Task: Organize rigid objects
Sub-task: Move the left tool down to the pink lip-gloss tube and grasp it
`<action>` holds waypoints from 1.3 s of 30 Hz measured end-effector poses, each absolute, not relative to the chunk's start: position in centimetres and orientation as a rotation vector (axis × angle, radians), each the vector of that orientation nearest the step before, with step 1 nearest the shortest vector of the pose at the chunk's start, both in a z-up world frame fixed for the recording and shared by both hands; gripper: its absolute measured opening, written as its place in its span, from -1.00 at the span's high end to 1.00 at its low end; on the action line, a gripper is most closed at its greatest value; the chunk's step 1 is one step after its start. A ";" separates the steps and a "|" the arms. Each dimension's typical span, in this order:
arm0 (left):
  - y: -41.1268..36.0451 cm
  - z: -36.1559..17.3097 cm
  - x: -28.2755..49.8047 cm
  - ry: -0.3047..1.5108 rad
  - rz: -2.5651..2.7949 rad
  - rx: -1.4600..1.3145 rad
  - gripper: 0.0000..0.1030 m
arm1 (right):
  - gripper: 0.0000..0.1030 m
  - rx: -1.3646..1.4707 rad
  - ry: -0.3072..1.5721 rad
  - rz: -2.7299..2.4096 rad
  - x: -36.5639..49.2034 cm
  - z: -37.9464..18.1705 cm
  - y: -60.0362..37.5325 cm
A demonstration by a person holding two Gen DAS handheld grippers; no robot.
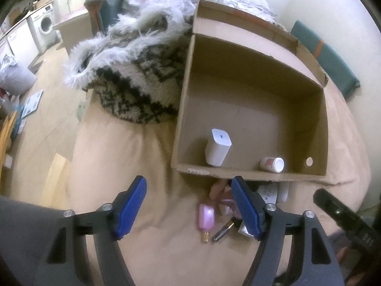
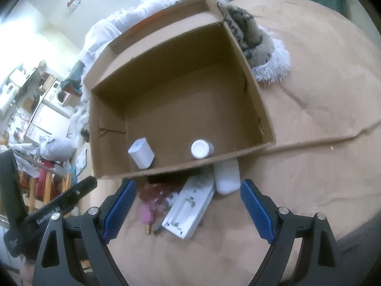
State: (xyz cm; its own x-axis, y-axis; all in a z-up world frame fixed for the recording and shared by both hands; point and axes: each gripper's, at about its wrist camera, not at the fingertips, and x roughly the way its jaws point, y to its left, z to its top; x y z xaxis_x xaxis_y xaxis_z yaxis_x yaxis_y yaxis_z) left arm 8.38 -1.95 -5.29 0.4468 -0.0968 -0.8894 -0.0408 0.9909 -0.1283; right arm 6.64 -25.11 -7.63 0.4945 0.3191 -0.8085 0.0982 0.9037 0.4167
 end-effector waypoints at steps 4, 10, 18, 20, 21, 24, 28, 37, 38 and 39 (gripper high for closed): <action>-1.3 -5.9 7.6 1.130 -0.008 -0.137 -0.38 | -0.83 0.424 1.070 0.143 5.9 -8.0 -24.4; -0.6 -7.1 7.0 1.176 0.012 -0.170 -0.38 | -0.83 0.423 1.094 0.144 5.2 -8.6 -24.0; 0.0 -8.3 7.6 1.208 0.073 -0.150 -0.38 | -0.83 0.452 1.126 0.087 5.8 -9.7 -24.9; 0.7 -9.1 7.9 1.238 0.090 -0.196 -0.38 | -0.83 0.490 1.149 0.077 6.0 -10.3 -25.4; 0.8 -9.4 7.9 1.246 0.102 -0.198 -0.38 | -0.83 0.506 1.159 0.073 6.1 -10.6 -25.7; 0.5 -10.5 8.3 1.281 0.095 -0.182 -0.38 | -0.83 0.560 1.187 0.062 6.5 -11.4 -26.4; -1.5 -12.7 9.0 1.359 0.011 -0.165 -0.33 | -0.83 0.611 1.208 0.058 6.7 -12.1 -27.1; -6.6 -16.5 9.3 1.439 -0.087 0.022 0.10 | -0.83 0.621 1.217 0.060 6.9 -12.2 -27.2; -6.9 -16.6 9.3 1.431 -0.089 0.034 0.17 | -0.83 0.623 1.221 0.059 6.9 -12.3 -27.3; -7.1 -16.6 9.4 1.426 -0.101 0.044 0.38 | -0.83 0.625 1.224 0.056 6.9 -12.3 -27.3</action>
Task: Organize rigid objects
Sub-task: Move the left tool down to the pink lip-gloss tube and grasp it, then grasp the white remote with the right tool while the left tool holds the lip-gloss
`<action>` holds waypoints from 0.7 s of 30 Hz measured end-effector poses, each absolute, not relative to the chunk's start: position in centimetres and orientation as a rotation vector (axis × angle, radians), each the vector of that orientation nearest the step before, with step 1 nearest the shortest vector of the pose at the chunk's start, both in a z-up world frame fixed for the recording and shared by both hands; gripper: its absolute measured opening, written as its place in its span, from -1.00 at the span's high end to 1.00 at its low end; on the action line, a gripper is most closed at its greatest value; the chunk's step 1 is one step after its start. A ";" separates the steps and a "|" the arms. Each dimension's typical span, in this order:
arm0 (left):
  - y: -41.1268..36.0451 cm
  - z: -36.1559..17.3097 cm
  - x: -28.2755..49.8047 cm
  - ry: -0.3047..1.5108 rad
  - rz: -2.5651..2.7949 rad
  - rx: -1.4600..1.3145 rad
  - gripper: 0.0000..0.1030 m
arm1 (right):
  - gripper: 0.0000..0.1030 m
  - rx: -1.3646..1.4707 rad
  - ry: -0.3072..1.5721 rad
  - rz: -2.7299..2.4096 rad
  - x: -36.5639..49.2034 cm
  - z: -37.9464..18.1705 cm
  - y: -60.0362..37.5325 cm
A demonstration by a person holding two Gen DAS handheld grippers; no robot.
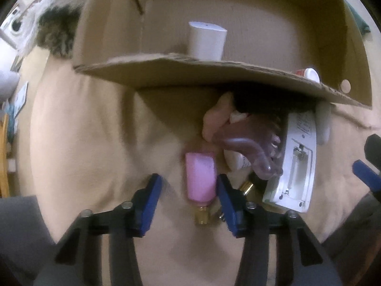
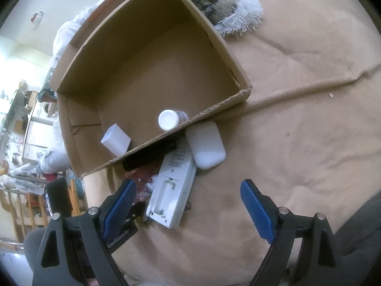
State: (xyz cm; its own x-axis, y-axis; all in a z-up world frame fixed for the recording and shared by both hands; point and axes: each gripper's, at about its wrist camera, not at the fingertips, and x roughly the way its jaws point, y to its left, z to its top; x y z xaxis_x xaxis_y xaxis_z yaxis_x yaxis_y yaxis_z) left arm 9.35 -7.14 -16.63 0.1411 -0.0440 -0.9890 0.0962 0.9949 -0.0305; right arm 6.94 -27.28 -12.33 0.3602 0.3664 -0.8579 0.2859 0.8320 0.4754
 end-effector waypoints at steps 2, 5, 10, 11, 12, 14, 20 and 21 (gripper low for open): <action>-7.8 -16.6 9.4 1.429 -0.121 0.056 0.56 | -0.83 0.625 1.228 0.053 7.0 -12.4 -27.2; -7.8 -16.4 9.6 1.431 -0.127 0.044 0.56 | -0.83 0.627 1.231 0.056 7.1 -12.5 -27.1; -6.4 -14.3 9.3 1.392 -0.087 -0.019 0.56 | -0.59 0.688 1.260 0.090 7.3 -13.6 -27.5; -6.2 -13.7 9.3 1.380 -0.083 -0.035 0.56 | -0.44 0.701 1.273 0.105 7.5 -14.0 -27.3; -6.0 -13.3 9.2 1.371 -0.080 -0.042 0.56 | -0.36 0.713 1.289 0.123 7.8 -14.5 -27.1; -5.8 -12.6 9.1 1.350 -0.074 -0.054 0.56 | -0.09 0.736 1.314 0.150 8.2 -15.2 -26.6; -4.6 -11.7 8.2 1.344 -0.066 -0.086 0.56 | -0.09 0.809 1.339 0.138 9.6 -17.3 -25.5; -4.5 -11.8 8.2 1.349 -0.064 -0.096 0.56 | -0.09 0.811 1.348 0.130 9.7 -17.8 -25.3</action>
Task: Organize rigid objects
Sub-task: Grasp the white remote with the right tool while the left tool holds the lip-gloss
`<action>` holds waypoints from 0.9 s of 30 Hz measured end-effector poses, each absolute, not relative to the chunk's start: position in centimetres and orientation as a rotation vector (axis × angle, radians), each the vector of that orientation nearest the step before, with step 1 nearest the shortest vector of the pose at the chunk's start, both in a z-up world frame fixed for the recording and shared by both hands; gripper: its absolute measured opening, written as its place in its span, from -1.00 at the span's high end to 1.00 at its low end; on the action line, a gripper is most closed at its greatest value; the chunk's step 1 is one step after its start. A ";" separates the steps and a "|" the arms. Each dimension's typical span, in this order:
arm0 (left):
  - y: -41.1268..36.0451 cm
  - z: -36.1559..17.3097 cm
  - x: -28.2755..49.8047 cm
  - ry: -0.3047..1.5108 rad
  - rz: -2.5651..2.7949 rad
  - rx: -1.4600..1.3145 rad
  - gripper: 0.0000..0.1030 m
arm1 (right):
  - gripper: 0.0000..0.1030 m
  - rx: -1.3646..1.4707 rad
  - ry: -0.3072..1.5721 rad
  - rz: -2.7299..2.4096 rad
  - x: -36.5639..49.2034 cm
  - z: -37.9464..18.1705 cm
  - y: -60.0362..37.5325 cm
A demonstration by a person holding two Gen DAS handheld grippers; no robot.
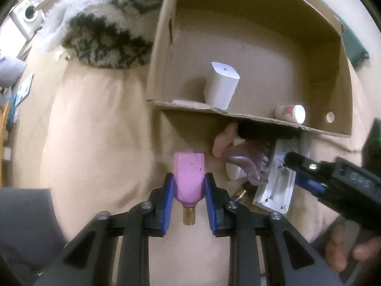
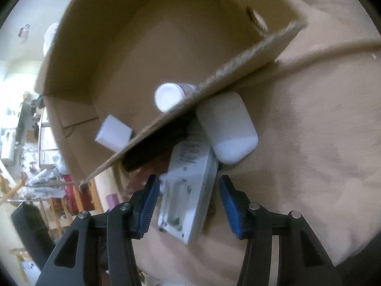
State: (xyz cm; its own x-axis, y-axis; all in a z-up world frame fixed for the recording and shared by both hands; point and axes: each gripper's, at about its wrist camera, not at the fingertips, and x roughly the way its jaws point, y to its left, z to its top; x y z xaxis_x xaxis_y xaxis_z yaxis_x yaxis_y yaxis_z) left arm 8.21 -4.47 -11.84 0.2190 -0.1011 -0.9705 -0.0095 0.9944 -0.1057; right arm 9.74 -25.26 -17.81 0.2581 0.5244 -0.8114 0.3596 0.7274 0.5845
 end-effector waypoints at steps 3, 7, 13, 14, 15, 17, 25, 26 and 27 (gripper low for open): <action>-4.3 -12.0 8.6 1.363 -0.058 -0.124 0.56 | -0.06 0.821 1.359 0.115 10.0 -18.9 -24.9; -3.3 -12.2 9.7 1.354 -0.059 -0.144 0.56 | 0.10 0.825 1.338 0.134 10.2 -18.6 -24.7; -3.0 -10.8 9.1 1.316 -0.077 -0.138 0.56 | 0.26 0.873 1.265 0.164 9.4 -17.1 -25.2; -2.8 -10.9 9.2 1.316 -0.074 -0.136 0.56 | 0.26 0.866 1.260 0.168 9.5 -17.0 -25.1; -2.6 -11.0 9.2 1.318 -0.072 -0.136 0.56 | 0.26 0.854 1.269 0.172 9.8 -17.1 -24.9; -2.4 -11.4 9.1 1.326 -0.061 -0.134 0.56 | 0.26 0.838 1.297 0.178 10.4 -17.8 -24.3; -2.3 -11.8 8.6 1.329 -0.026 -0.126 0.56 | 0.54 0.749 1.298 0.141 9.8 -16.8 -23.9; -2.2 -11.8 8.6 1.327 -0.022 -0.125 0.56 | 0.55 0.757 1.300 0.133 9.3 -16.5 -24.2; -2.2 -11.6 8.3 1.324 -0.021 -0.124 0.56 | 0.55 0.774 1.299 0.137 8.7 -16.1 -24.4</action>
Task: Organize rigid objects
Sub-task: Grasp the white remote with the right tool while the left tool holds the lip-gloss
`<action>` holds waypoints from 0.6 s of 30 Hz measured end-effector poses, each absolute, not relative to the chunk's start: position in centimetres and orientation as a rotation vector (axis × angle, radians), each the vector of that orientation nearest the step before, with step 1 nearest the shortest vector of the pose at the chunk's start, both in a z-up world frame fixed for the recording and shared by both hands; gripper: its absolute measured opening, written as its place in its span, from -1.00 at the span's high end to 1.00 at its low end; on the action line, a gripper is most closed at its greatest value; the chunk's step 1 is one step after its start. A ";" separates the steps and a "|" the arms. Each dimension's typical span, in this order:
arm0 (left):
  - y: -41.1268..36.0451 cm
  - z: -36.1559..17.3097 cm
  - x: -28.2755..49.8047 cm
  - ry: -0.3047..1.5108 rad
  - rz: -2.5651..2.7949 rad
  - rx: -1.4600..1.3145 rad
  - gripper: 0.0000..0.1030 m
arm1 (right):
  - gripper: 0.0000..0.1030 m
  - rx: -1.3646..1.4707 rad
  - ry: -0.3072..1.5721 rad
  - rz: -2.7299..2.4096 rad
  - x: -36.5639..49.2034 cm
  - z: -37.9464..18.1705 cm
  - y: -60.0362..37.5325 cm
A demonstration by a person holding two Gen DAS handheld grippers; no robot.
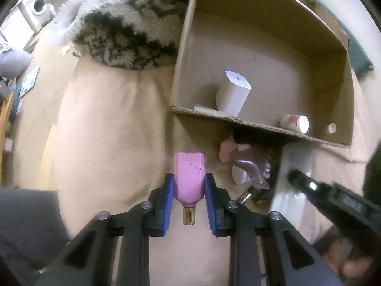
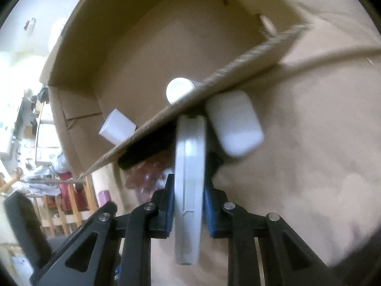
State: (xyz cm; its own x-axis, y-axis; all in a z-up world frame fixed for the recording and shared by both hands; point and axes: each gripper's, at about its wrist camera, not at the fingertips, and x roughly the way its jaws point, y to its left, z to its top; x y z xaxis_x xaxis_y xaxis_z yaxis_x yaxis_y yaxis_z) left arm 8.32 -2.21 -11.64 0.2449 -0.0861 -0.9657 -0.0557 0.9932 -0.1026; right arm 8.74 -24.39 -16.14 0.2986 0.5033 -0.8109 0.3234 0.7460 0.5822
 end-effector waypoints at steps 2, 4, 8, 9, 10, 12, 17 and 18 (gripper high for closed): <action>-2.1 -11.5 8.1 1.315 -0.015 -0.120 0.56 | 0.55 0.800 1.278 0.145 7.4 -15.1 -24.8; -1.9 -11.2 7.8 1.306 -0.010 -0.115 0.56 | 0.55 0.811 1.248 0.162 5.9 -13.8 -25.3; -1.5 -10.0 6.9 1.287 -0.005 -0.111 0.56 | 0.55 0.797 1.201 0.208 4.0 -11.1 -25.3; -1.3 -9.4 6.6 1.281 -0.004 -0.121 0.56 | 0.55 0.802 1.180 0.224 3.7 -10.3 -25.5; -1.3 -8.6 6.4 1.269 -0.008 -0.126 0.56 | 0.55 0.798 1.159 0.234 3.4 -9.5 -25.7; -1.6 -7.0 5.8 1.233 -0.012 -0.097 0.56 | 0.55 0.796 1.117 0.252 2.8 -7.8 -26.8; -2.2 -4.4 6.6 1.242 -0.053 -0.093 0.56 | 0.55 0.801 1.070 0.245 3.6 -4.8 -28.5; -2.3 -3.6 7.0 1.225 -0.056 -0.086 0.56 | 0.55 0.786 1.055 0.243 4.1 -4.1 -28.4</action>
State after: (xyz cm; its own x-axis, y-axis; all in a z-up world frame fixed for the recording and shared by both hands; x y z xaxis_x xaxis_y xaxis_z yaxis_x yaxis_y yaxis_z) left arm 7.00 -2.34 -3.63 0.3385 -0.0894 -0.9367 -0.0037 0.9953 -0.0963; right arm 4.15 -28.38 -4.14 0.4965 0.5330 -0.6851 0.1800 0.7089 0.6819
